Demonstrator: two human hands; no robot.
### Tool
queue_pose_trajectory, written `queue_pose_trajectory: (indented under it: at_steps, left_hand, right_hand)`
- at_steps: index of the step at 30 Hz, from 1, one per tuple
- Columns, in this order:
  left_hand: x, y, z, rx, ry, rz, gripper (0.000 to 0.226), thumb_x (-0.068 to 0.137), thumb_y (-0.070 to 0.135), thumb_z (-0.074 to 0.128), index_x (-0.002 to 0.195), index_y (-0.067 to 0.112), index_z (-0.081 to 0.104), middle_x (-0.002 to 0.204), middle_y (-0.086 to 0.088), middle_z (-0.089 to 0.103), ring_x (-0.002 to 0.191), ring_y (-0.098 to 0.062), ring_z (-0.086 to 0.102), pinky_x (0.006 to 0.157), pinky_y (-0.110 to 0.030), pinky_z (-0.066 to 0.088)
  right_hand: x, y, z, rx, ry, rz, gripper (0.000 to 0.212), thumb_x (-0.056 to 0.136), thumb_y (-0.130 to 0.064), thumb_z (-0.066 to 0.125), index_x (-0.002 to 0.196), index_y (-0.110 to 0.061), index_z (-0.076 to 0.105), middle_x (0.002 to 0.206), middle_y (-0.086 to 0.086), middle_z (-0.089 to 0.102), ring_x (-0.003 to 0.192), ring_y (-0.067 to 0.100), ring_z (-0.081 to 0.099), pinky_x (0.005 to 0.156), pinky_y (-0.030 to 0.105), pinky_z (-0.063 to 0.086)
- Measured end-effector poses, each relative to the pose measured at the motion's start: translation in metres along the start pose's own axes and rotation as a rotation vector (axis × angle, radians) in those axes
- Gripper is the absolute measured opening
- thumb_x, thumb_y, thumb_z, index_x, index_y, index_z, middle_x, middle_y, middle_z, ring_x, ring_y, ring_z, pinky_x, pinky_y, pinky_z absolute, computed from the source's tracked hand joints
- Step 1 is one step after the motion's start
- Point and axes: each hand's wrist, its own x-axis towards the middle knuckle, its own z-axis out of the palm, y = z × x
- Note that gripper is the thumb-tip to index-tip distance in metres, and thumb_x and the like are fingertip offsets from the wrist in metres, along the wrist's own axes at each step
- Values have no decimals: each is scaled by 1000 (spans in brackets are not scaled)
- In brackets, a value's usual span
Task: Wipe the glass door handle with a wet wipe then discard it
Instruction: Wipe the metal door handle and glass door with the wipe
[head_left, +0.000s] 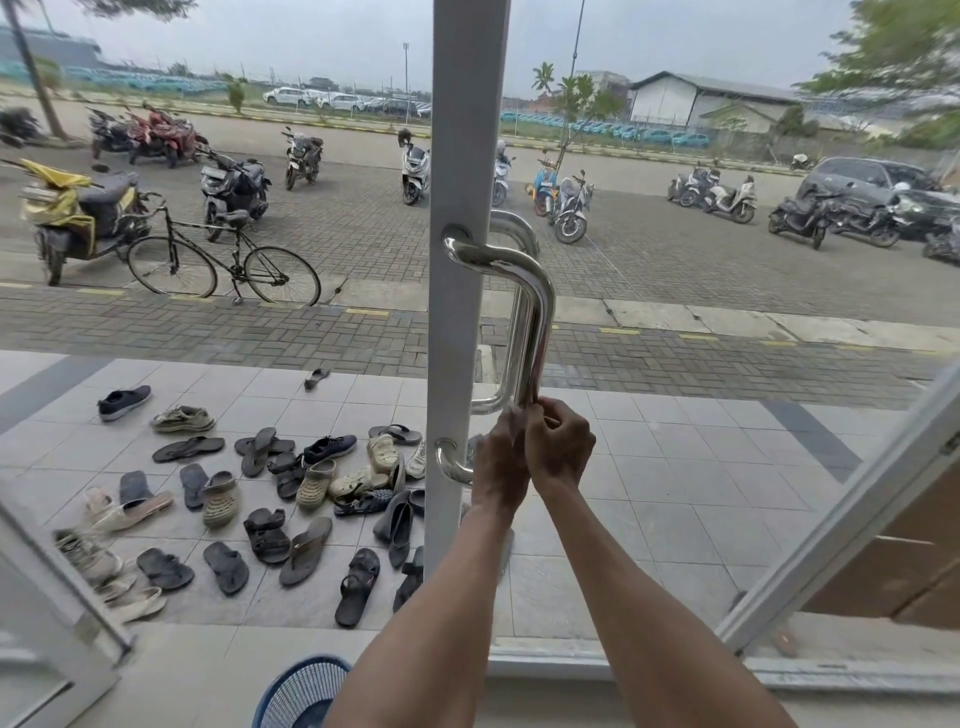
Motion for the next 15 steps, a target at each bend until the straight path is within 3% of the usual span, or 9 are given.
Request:
queue_pose_trajectory:
  at_steps: [3,5,7,9,10,11,13,15]
  left_hand:
    - [-6,-19,6,151,-22,-16,18,103,11,49,107,5,65,91,-19,73,86,-36,68,74,-45,53]
    - [-14,-34,9,316,-128,-68,18,101,1,45,106,7,61,96,-18,71,93,-35,69,79,-44,55]
    - [-20,-49,8,510,-239,-70,37,94,-9,46,125,11,54,119,-14,66,114,-31,64,97,-40,53]
    - [-21,-59,4,740,-354,-20,63,92,-8,47,151,10,31,154,-11,41,144,-28,38,122,-45,29]
    - [-21,-59,0,837,-403,-9,71,93,-3,48,156,8,19,162,-10,27,152,-27,24,126,-50,16]
    - [-20,-58,-3,884,-433,-4,74,94,3,50,158,7,13,164,-9,20,154,-27,17,126,-54,8]
    - [-21,-52,-4,842,-465,47,77,89,12,57,154,4,16,159,-11,26,152,-29,21,126,-52,10]
    - [-26,-49,-3,730,-501,80,85,83,8,58,154,1,12,159,-12,24,153,-29,18,126,-49,10]
  right_hand:
    - [0,0,2,7,38,19,23,82,-25,58,91,-22,79,84,-3,77,77,12,68,62,17,42]
    - [-1,4,4,7,52,19,26,82,-25,56,94,-22,79,87,-2,78,81,16,69,68,23,47]
    - [0,8,6,16,61,4,29,80,-27,54,94,-23,79,88,-2,78,82,15,69,73,26,52]
    - [2,10,7,17,67,1,30,80,-28,53,94,-24,79,86,-3,78,81,14,69,74,28,54]
    - [3,11,7,16,69,4,30,81,-29,53,94,-23,79,86,-3,78,81,14,69,74,28,54]
    - [3,12,8,16,72,7,30,81,-29,53,94,-23,79,85,-3,78,80,14,69,73,28,54]
    - [1,11,10,19,85,8,29,82,-29,52,92,-22,79,84,-2,77,79,15,69,70,25,50]
    - [0,10,14,19,110,16,28,85,-28,52,89,-19,79,81,1,77,76,18,68,65,24,46]
